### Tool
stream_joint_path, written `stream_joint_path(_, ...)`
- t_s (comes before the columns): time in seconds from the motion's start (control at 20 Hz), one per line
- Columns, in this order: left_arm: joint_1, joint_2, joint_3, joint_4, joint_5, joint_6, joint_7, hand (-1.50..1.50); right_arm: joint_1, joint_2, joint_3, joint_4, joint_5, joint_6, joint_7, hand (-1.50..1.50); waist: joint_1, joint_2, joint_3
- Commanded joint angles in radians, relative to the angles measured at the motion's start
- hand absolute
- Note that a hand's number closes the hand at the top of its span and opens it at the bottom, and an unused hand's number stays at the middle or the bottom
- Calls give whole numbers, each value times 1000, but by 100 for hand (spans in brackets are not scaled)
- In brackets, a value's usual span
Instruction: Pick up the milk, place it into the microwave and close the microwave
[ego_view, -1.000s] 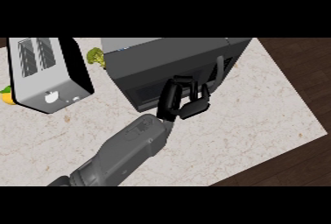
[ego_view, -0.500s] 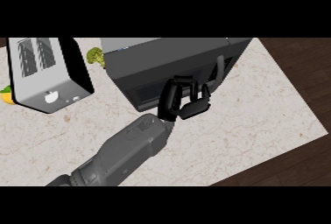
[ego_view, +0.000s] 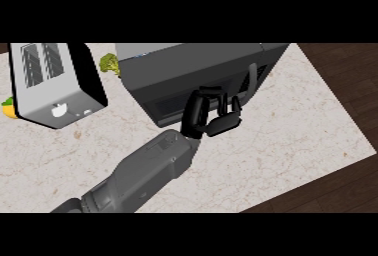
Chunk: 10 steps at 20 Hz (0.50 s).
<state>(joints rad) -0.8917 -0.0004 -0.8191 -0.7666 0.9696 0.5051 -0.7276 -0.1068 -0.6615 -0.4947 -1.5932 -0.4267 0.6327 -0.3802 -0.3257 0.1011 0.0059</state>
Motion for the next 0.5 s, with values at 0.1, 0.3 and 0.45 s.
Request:
stream_joint_path(0.1,-88,0,30,77,26,-14,14,150,-29,-21,-11,53,-39,28,0,-150,-6,12,-3)
stream_joint_path(0.3,-87,0,22,84,42,-19,11,150,-51,-34,-23,91,-60,37,-2,-150,1,15,-3)
stream_joint_path(0.45,-95,0,13,78,56,-22,10,150,-61,-43,-20,120,-71,52,2,-150,0,18,-1)
